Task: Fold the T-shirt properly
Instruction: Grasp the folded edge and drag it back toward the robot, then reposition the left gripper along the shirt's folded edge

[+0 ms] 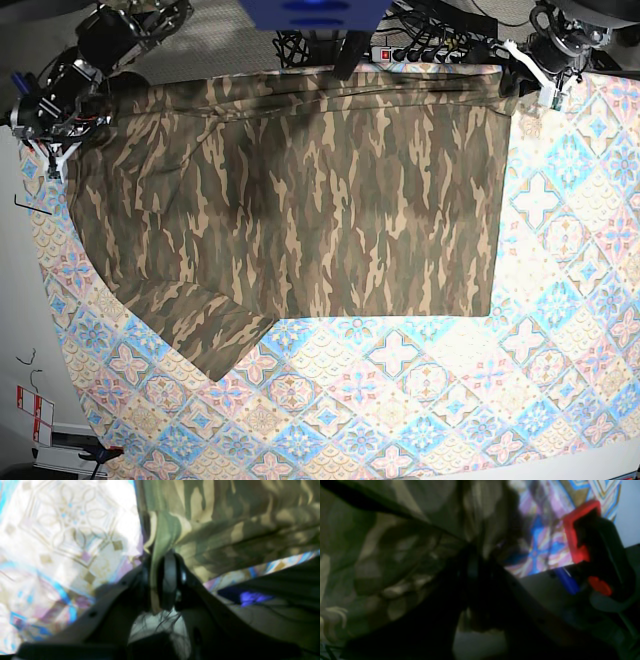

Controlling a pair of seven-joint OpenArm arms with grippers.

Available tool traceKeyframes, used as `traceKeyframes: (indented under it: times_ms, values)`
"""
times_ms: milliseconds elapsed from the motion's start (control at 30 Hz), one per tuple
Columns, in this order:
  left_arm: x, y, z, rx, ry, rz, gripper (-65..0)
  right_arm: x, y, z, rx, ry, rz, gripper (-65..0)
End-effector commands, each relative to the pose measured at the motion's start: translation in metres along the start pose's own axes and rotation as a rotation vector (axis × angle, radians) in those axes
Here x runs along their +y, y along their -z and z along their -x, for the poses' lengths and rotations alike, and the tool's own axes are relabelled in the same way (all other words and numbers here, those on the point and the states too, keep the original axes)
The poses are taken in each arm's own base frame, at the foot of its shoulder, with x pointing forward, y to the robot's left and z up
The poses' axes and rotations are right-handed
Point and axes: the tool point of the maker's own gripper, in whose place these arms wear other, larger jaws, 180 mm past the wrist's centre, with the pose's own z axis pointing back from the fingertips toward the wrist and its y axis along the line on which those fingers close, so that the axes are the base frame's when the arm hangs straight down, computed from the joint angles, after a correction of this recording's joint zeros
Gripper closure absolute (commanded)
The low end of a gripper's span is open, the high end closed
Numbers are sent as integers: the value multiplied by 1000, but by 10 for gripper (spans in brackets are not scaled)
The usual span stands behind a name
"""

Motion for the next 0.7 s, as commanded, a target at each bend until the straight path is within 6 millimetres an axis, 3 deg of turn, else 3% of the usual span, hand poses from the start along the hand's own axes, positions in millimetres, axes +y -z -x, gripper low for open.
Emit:
traceKeyframes:
  times_ms: [0,133,400,667]
  values:
    - [30,-14,20,130,32,-127,-63,-23,-1,40,171,-15,87,-7]
    - [39,-22,-11,149,93,-184,-68,-20,-1,29,150,-10,78,-9]
    - [37,-35,-53,133,196,-229,-69,-19,-2,16,126,-2,76,-7]
    - [47,-29,-75,167,195,-269,-69,-19,-2,16,124,-3,76,-7]
